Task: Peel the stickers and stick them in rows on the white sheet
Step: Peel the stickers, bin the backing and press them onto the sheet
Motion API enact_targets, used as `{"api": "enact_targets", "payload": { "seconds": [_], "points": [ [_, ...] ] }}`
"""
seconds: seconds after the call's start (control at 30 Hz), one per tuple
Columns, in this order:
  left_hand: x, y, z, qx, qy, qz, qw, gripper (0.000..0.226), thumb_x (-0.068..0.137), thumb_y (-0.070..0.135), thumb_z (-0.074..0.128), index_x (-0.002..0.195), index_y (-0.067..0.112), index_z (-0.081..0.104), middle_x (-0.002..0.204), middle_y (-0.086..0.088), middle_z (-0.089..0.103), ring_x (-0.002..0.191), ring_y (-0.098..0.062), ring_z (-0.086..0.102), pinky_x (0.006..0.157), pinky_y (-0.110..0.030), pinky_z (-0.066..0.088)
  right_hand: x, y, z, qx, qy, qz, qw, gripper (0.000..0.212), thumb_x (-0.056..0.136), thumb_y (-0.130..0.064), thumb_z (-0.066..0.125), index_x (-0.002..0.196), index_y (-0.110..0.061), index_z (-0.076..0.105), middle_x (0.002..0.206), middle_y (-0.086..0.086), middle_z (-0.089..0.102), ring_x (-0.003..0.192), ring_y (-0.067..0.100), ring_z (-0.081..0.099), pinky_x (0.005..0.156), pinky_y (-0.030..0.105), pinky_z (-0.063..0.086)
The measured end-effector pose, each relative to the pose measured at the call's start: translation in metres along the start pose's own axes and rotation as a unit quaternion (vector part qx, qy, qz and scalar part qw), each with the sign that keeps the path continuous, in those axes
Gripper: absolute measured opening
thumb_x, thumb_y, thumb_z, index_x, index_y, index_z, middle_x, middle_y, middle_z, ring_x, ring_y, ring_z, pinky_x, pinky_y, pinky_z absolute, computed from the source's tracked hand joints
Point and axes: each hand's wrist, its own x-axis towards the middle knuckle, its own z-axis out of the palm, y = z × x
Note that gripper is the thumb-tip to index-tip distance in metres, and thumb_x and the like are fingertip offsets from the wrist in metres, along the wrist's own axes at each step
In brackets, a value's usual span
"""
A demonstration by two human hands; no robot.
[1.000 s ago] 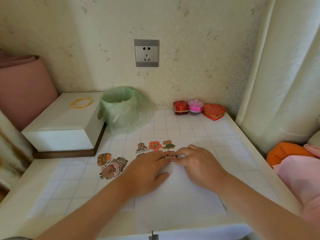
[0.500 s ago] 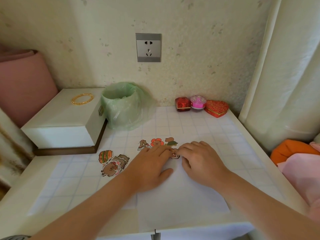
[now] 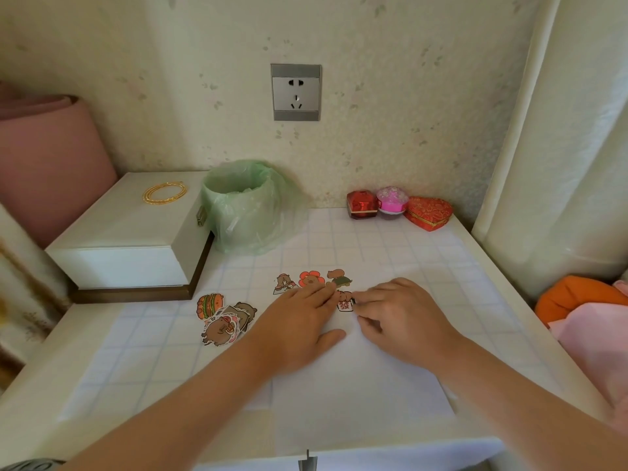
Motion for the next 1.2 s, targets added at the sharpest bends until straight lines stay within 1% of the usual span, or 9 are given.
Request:
{"api": "enact_targets", "payload": {
  "seconds": [0.13,0.27,0.37,0.5,0.57,0.7,0.9,1.03,1.2],
  "points": [
    [0.001,-0.001,-0.006,-0.049,0.016,0.042,0.998,0.047,0.096,0.044,0.044,0.134,0.020,0.059,0.136,0.003,0.059,0.123,-0.023,0.055,0.095,-0.041,0.052,0.000,-0.002,0.000,0.019,-0.014,0.005,1.000,0.035,0.092,-0.030,0.040,0.085,-0.030,0.074,0.092,-0.012,0.071,0.080,0.016,0.061,0.072,0.036,0.046],
    [-0.002,0.002,-0.010,-0.074,0.051,0.047,0.995,0.041,0.092,0.041,0.049,0.126,0.024,0.066,0.127,0.007,0.063,0.112,-0.019,0.061,0.084,-0.035,0.056,0.003,-0.002,-0.004,0.038,0.008,0.023,0.999,0.022,0.083,-0.029,0.054,0.072,-0.030,0.073,0.088,-0.015,0.070,0.075,0.014,0.061,0.067,0.034,0.046],
    [-0.003,0.002,-0.014,-0.114,0.060,0.032,0.991,0.038,0.089,0.040,0.051,0.119,0.025,0.068,0.124,0.010,0.064,0.111,-0.011,0.060,0.086,-0.027,0.055,0.005,-0.001,-0.005,0.043,0.008,0.033,0.999,0.017,0.079,-0.030,0.060,0.069,-0.030,0.073,0.084,-0.015,0.068,0.071,0.012,0.060,0.065,0.033,0.046],
    [-0.007,-0.005,-0.017,-0.190,0.031,-0.012,0.981,0.034,0.093,0.036,0.058,0.126,0.029,0.063,0.138,0.013,0.054,0.131,-0.002,0.040,0.109,-0.014,0.031,0.015,-0.009,-0.009,0.054,0.011,0.041,0.998,0.017,0.081,-0.033,0.059,0.074,-0.031,0.075,0.078,-0.012,0.065,0.069,0.014,0.059,0.062,0.032,0.043],
    [-0.007,-0.010,-0.026,-0.217,0.040,-0.037,0.975,0.036,0.092,0.038,0.061,0.128,0.034,0.059,0.135,0.011,0.057,0.129,-0.002,0.040,0.106,-0.004,0.021,0.027,-0.018,-0.013,0.077,0.033,0.046,0.995,0.016,0.081,-0.031,0.060,0.075,-0.031,0.075,0.078,-0.010,0.065,0.068,0.015,0.061,0.059,0.030,0.042],
    [-0.013,-0.029,-0.053,-0.216,0.059,-0.115,0.968,0.034,0.093,0.047,0.054,0.123,0.034,0.064,0.118,0.017,0.064,0.108,-0.004,0.054,0.095,-0.024,0.044,0.054,-0.043,-0.021,0.146,0.042,0.057,0.987,0.013,0.083,-0.031,0.065,0.088,-0.030,0.077,0.086,-0.010,0.066,0.069,0.012,0.062,0.057,0.027,0.044],
    [-0.047,-0.067,-0.077,-0.168,0.014,-0.210,0.963,0.020,0.096,0.026,0.060,0.112,0.032,0.070,0.100,0.020,0.066,0.089,0.001,0.061,0.080,-0.020,0.050,0.088,-0.085,-0.020,0.212,-0.077,0.052,0.973,0.023,0.093,-0.033,0.060,0.112,-0.035,0.071,0.109,-0.013,0.063,0.083,0.007,0.056,0.071,0.027,0.042],
    [-0.069,-0.082,-0.087,-0.143,-0.022,-0.248,0.958,0.019,0.095,0.023,0.060,0.107,0.033,0.071,0.097,0.019,0.066,0.087,-0.002,0.062,0.083,-0.026,0.051,0.100,-0.109,-0.010,0.226,-0.121,0.033,0.966,0.024,0.095,-0.036,0.059,0.117,-0.033,0.070,0.112,-0.009,0.064,0.094,0.011,0.059,0.084,0.034,0.050],
    [-0.090,-0.091,-0.089,-0.133,-0.076,-0.242,0.958,0.025,0.088,0.036,0.067,0.113,0.033,0.068,0.099,0.017,0.060,0.094,-0.005,0.056,0.086,-0.029,0.050,0.110,-0.128,0.000,0.201,-0.122,0.058,0.970,0.035,0.083,-0.062,0.063,0.108,-0.038,0.069,0.103,-0.013,0.061,0.091,0.010,0.061,0.072,0.031,0.046]
  ]
}}
